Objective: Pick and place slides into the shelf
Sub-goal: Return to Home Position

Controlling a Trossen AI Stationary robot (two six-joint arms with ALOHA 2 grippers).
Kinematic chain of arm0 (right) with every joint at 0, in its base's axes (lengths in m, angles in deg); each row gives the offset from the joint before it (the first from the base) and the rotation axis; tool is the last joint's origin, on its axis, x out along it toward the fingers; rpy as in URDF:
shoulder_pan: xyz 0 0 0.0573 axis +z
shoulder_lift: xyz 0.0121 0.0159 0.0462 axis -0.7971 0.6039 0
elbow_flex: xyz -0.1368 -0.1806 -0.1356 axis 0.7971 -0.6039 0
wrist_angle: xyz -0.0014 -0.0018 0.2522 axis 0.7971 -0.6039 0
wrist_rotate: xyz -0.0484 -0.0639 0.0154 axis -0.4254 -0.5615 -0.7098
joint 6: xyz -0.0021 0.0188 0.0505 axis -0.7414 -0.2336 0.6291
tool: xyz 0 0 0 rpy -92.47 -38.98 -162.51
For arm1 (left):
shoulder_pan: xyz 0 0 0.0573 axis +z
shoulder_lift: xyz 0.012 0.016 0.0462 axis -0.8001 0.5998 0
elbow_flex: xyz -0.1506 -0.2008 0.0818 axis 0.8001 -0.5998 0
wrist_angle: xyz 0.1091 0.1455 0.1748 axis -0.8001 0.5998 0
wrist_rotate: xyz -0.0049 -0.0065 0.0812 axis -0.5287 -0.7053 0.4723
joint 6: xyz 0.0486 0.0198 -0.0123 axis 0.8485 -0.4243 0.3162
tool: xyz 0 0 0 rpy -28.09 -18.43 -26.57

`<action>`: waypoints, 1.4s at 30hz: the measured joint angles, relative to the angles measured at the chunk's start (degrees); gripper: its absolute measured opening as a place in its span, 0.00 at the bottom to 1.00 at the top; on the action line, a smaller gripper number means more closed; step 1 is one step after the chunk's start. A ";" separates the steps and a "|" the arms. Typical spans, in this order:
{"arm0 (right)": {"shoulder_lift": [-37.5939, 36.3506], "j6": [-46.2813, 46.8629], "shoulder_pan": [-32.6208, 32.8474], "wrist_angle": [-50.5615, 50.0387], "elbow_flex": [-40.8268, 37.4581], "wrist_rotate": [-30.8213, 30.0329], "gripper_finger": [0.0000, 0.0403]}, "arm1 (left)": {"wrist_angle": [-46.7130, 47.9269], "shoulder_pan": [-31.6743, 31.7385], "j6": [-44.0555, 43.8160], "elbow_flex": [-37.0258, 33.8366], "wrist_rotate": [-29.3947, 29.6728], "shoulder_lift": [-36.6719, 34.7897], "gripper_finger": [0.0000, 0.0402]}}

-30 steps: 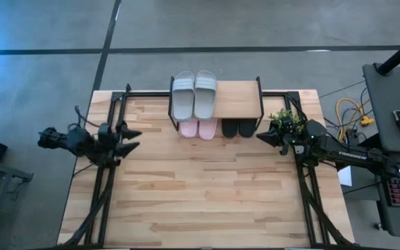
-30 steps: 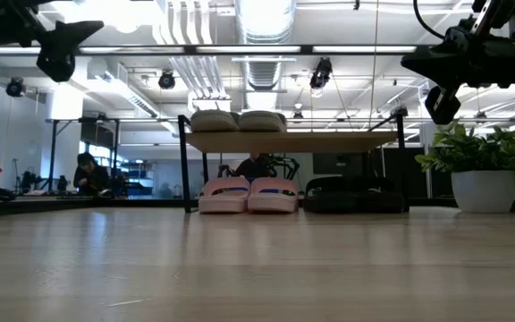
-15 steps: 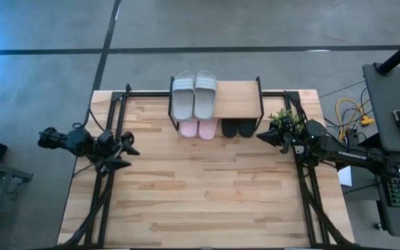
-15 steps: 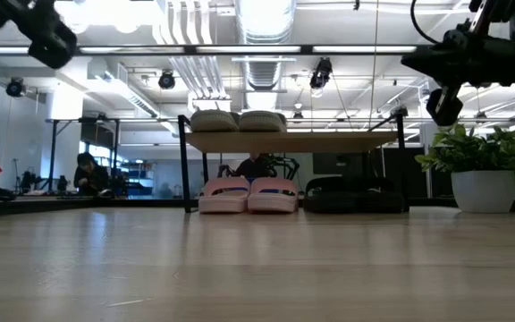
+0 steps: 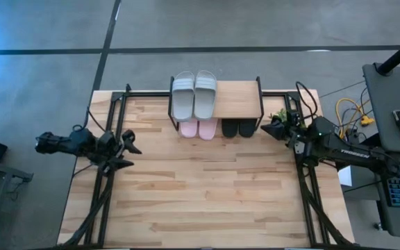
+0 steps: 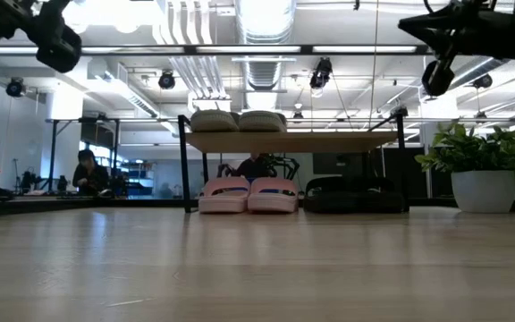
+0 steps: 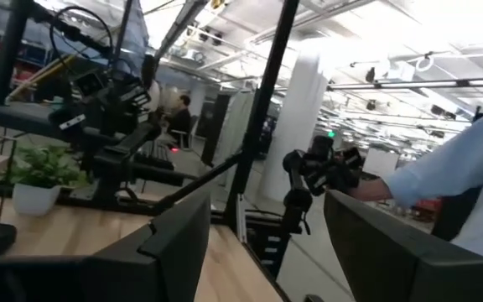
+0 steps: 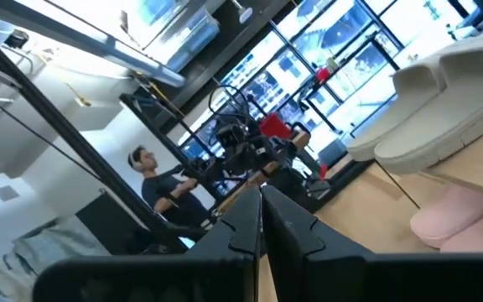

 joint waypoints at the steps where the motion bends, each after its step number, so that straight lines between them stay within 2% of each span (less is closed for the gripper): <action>1: 0.58 0.00 0.00 -0.05 0.20 0.00 0.02 | -0.13 0.90 -0.31 -0.13 -0.72 0.00 0.55; 6: 3.75 0.00 0.00 -0.26 0.38 0.00 0.02 | -0.08 4.97 -1.87 -0.45 -5.31 0.13 0.55; 16: 8.90 -0.93 0.00 0.49 0.77 0.04 0.02 | 0.17 12.90 -3.51 -5.66 -5.60 0.59 0.55; 19: 9.23 -4.42 0.02 0.58 2.01 0.48 0.02 | -0.05 13.49 -2.07 -5.95 -2.56 0.29 0.55; 23: 9.10 -10.42 0.01 0.81 3.32 2.79 0.02 | -0.03 13.51 0.56 -5.98 5.08 0.04 0.55; 26: 8.72 -11.61 0.00 0.68 3.04 3.55 0.02 | -0.02 13.51 1.14 -6.01 8.49 0.04 0.55; 33: 8.04 -13.73 0.02 0.51 0.91 4.61 0.02 | -0.01 13.51 1.14 -6.13 9.20 0.02 0.55; 42: 5.00 -13.73 1.89 0.37 0.05 8.00 0.02 | -0.01 13.50 -0.57 -6.13 14.15 0.02 0.55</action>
